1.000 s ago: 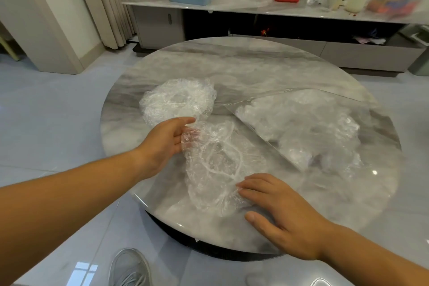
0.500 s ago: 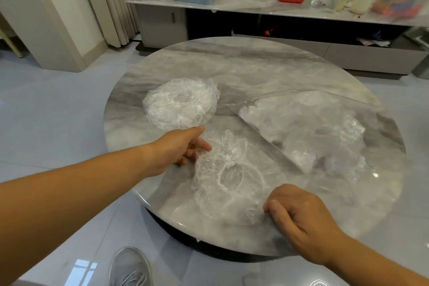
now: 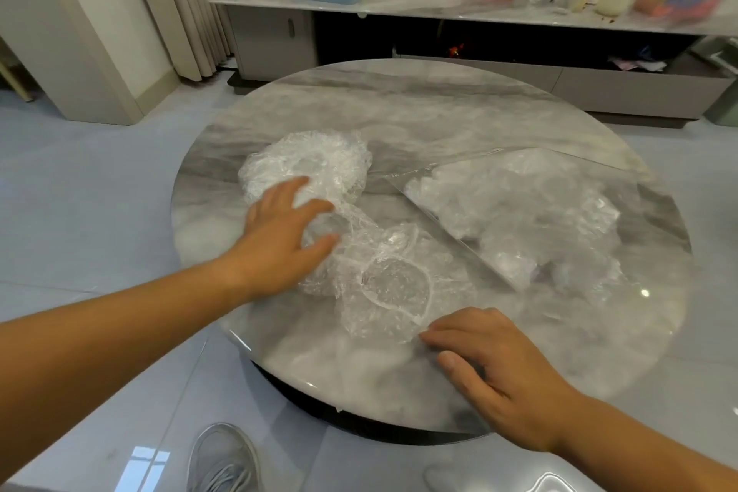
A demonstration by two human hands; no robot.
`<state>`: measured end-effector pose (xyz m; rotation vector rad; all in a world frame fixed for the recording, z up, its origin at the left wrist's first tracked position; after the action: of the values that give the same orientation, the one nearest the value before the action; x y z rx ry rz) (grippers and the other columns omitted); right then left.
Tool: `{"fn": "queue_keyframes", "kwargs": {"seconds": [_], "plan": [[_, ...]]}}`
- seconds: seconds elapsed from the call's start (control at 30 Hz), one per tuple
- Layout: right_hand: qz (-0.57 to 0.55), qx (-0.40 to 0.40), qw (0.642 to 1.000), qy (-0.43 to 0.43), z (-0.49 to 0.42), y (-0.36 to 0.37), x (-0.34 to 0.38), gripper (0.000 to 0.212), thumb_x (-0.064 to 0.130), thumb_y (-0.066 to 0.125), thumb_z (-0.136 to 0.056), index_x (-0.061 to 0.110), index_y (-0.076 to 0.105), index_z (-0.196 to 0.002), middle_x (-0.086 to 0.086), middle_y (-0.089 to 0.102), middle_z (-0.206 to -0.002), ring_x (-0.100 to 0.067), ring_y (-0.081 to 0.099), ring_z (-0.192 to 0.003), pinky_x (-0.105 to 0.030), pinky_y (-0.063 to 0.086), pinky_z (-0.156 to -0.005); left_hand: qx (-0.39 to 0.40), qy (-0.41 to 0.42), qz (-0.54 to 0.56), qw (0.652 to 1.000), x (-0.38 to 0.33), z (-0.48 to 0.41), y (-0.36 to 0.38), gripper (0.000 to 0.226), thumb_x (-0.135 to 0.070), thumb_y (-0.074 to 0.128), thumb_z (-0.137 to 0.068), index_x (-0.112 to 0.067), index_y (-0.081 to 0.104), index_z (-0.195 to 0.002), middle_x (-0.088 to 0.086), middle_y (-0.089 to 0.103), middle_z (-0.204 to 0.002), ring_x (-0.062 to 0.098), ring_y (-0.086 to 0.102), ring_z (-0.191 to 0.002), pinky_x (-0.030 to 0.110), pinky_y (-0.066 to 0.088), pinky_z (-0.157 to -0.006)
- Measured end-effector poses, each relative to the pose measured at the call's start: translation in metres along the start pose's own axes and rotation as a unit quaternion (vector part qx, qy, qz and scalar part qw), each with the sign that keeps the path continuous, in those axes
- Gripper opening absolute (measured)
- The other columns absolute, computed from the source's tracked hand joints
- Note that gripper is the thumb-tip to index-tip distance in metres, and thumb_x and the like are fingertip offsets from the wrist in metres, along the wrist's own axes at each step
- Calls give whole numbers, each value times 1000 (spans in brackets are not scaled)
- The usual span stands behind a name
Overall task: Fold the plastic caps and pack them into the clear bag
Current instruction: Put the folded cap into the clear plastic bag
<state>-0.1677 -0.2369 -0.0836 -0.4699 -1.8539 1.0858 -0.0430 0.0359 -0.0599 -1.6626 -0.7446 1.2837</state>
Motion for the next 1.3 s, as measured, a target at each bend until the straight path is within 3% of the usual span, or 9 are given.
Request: {"fn": "queue_keyframes", "kwargs": {"seconds": [0.1, 0.2, 0.4, 0.6, 0.77, 0.97, 1.1, 1.2, 1.3], "plan": [[0, -5, 1000, 9, -2, -3, 2, 51, 55, 28, -106, 31, 69, -125, 26, 64, -122, 9, 55, -114, -28, 34, -98, 141, 137, 48, 979, -37, 25, 12, 59, -74, 58, -82, -36, 61, -127, -18, 58, -130, -2, 49, -122, 29, 39, -110], [-21, -11, 1000, 13, -2, -6, 4, 50, 55, 35, -104, 29, 68, -129, 24, 64, -125, 8, 55, -116, -23, 34, -101, 194, 175, 15, 965, -53, 42, 27, 65, -83, 62, -68, -35, 67, -112, -24, 63, -103, -6, 56, -97, 13, 42, -90], [-119, 11, 986, 117, -13, -3, -2, 30, 43, 50, -102, 34, 68, -123, 25, 64, -110, -2, 63, -102, -14, 46, -83, 158, 32, 171, 972, -54, 42, 42, 21, -51, 75, -83, -30, 71, -84, -14, 71, -82, 2, 66, -82, 21, 53, -76], [-18, 75, 982, 172, -22, 3, -14, 32, 44, 46, -103, 32, 66, -126, 22, 47, -113, 2, 57, -87, -13, 43, -82, 125, -58, 163, 977, -50, 26, 49, 20, -41, 74, -87, -23, 68, -81, -1, 70, -70, 13, 67, -68, 31, 56, -70], [46, 113, 982, 141, -24, 2, -11, 35, 46, 43, -104, 33, 65, -128, 14, 43, -115, -3, 54, -86, -20, 46, -82, 80, -62, 89, 991, -45, 22, 49, 28, -46, 79, -80, -30, 57, -87, -8, 62, -77, 8, 60, -72, 33, 53, -71], [-11, -23, 986, 166, -46, -9, -13, 36, 45, 53, -100, 30, 61, -131, 8, 37, -150, -10, 35, -139, -27, 32, -114, 56, -46, 54, 996, -48, 19, 49, 58, -52, 79, -77, -31, 48, -121, -10, 40, -118, 10, 50, -105, 29, 47, -89], [-32, -7, 976, 216, -69, -5, -22, 26, 44, 54, -99, 32, 69, -117, 3, 25, -164, -14, 13, -153, -37, 14, -123, 51, -35, 29, 998, -49, 16, 47, 83, -54, 80, -75, -31, 39, -143, -7, 35, -133, 15, 37, -125, 31, 36, -107], [-89, 17, 967, 239, -81, -6, -31, 34, 41, 50, -103, 21, 78, -103, -4, 48, -151, -16, 35, -145, -32, 28, -117, 72, -49, 23, 996, -47, 14, 49, 95, -56, 79, -74, -31, 29, -151, -6, 30, -144, 17, 30, -134, 30, 26, -113], [-196, -12, 946, 259, -82, -14, -32, 41, 37, 50, -104, 11, 79, -91, 6, 67, -114, -5, 61, -108, -19, 42, -87, 85, -50, 13, 995, -44, 15, 51, 104, -60, 78, -73, -32, 19, -155, -6, 21, -151, 18, 20, -140, 32, 16, -115]]}}
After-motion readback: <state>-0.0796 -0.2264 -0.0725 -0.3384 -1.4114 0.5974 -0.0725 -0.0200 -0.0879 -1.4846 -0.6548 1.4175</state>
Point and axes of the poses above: each hand's wrist, its own z-axis away from the middle knuckle, its own y-axis out of the palm, x = y × z, the point moved 4 cm from there along -z, towards the middle knuckle
